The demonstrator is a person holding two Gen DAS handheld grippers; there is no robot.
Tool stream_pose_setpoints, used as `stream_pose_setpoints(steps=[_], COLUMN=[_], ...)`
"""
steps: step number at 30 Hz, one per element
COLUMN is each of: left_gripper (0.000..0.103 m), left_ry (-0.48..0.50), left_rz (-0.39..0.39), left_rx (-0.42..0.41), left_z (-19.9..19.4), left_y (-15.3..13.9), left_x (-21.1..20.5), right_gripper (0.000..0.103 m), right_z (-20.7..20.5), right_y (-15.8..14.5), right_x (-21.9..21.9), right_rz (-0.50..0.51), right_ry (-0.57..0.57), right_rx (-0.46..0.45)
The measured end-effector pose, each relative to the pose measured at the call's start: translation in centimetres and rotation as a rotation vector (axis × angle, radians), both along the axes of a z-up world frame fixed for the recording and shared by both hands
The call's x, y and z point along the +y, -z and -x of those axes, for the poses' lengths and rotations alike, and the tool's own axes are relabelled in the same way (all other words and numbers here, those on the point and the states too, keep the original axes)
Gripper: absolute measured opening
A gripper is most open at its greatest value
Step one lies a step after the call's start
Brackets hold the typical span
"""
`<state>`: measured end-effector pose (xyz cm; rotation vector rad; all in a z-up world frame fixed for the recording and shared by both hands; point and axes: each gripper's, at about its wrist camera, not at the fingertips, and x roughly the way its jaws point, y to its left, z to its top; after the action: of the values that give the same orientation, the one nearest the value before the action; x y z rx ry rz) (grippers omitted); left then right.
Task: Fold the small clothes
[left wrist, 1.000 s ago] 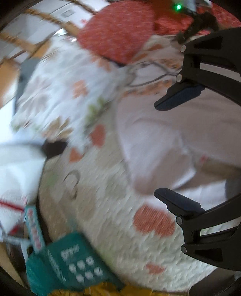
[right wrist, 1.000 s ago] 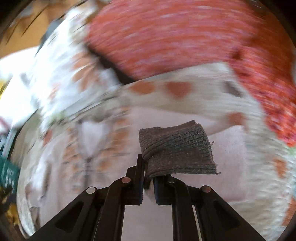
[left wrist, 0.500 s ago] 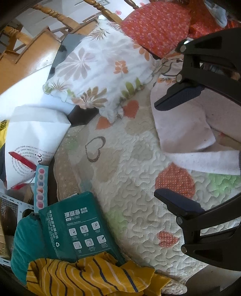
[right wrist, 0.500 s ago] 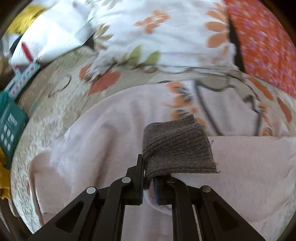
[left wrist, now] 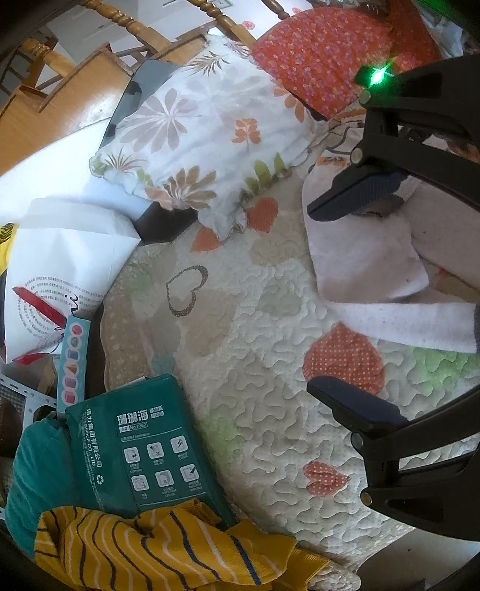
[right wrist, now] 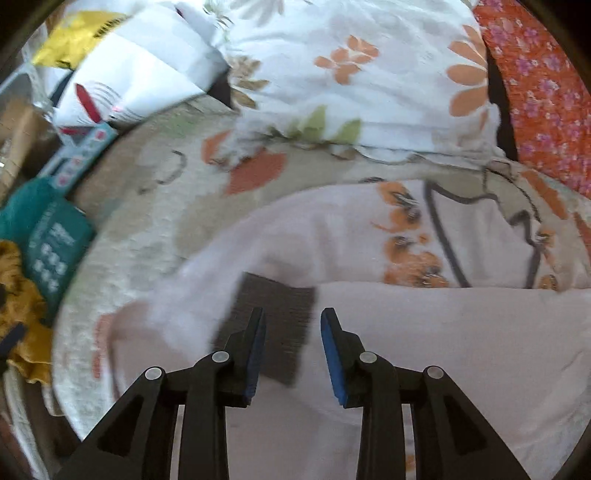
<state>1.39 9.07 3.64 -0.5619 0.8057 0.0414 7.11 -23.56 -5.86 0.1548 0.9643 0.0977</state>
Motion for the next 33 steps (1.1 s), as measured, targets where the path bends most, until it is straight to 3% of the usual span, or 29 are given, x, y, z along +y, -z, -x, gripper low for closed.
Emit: stream_pose_setpoints(steps=[8, 10, 12, 16, 20, 26, 27, 29, 33], left_gripper=[0.085, 0.085, 0.085, 0.085, 0.085, 0.085, 0.085, 0.085, 0.085], left_ry=[-0.091, -0.135, -0.177, -0.221, -0.213, -0.179, -0.173, -0.165, -0.164], left_rz=[-0.004, 0.01, 0.027, 0.046, 0.046, 0.045, 0.042, 0.038, 0.037], left_rx=[0.014, 0.023, 0.033, 0.044, 0.052, 0.062, 0.064, 0.065, 0.067], left_z=[0.5, 0.7, 1.0, 1.5, 1.7, 1.3, 1.3, 1.3, 1.3], left_y=[0.2, 0.5, 0.9, 1.3, 1.4, 1.7, 1.7, 1.7, 1.8], left_x=[3.4, 5.1, 6.9, 8.8, 8.6, 7.5, 7.3, 7.1, 7.0], right_gripper=[0.034, 0.034, 0.034, 0.041, 0.052, 0.053, 0.051, 0.006, 0.005], right_z=[-1.0, -0.6, 0.2, 4.5, 9.4, 14.0, 14.5, 15.2, 15.9], right_y=[5.1, 4.7, 3.8, 2.1, 2.7, 4.9, 5.3, 5.7, 3.0], right_x=[2.1, 2.7, 2.9, 5.2, 8.7, 13.1, 13.5, 14.0, 13.2], right_rz=[0.005, 0.04, 0.013, -0.154, -0.238, -0.171, -0.142, -0.079, -0.081], right_ry=[-0.017, -0.023, -0.043, -0.215, -0.39, -0.495, -0.498, -0.499, -0.5], right_rx=[0.123, 0.103, 0.078, 0.071, 0.106, 0.108, 0.106, 0.098, 0.043])
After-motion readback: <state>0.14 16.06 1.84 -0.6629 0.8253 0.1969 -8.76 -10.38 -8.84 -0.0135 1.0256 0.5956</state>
